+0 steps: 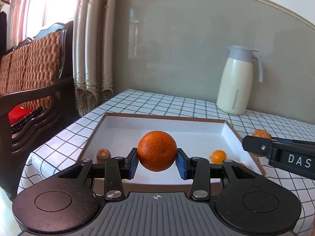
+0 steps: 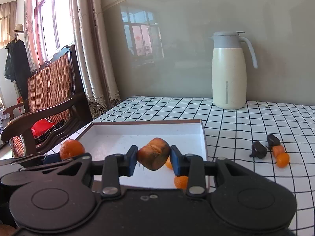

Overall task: Organize fruits
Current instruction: 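Carry the orange and dried fruit piece over the white box with both tools, then open both tools to drop the orange and dried fruit piece into the box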

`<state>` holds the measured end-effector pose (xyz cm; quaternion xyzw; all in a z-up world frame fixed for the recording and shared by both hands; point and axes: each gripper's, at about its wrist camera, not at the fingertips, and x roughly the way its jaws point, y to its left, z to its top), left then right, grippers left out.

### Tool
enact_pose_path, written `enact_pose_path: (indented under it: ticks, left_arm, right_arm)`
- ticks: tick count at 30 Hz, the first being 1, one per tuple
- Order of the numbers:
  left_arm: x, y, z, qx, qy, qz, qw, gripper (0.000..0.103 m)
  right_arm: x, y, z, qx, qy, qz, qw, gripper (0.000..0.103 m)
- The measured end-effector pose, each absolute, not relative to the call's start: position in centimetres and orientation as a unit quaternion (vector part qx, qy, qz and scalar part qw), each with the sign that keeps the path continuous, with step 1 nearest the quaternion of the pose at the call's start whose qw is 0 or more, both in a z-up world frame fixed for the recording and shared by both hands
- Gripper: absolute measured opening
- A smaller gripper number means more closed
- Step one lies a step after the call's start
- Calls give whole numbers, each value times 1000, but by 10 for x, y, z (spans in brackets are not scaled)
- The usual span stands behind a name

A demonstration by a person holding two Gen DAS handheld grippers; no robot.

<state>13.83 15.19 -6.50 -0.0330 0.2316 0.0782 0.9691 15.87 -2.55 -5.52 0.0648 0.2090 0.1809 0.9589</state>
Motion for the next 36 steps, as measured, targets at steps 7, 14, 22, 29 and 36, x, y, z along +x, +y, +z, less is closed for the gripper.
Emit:
enact_pose_path:
  ticks: [7,14,22,29,36]
  left_arm:
    - [158,169,-69,-32,234,94,967,41]
    - [182,184,-76,-35,238,107,965,41]
    - [209,197,-88,-40,250,118,960,41]
    - [220,206,-95,-46,252,153,955,98]
    - [204,197,-70,-5,186,183,965,103]
  right_arm:
    - [181,-18,-60,62,216,173,959,27]
    - [204,-18,-68,61,224,156,960,27]
    - [231,-19,-79,63,234,138,960,27]
    - [230,-20,-77,65,183,100,976,76]
    - [221,-31,-69,86,163,105,977,82]
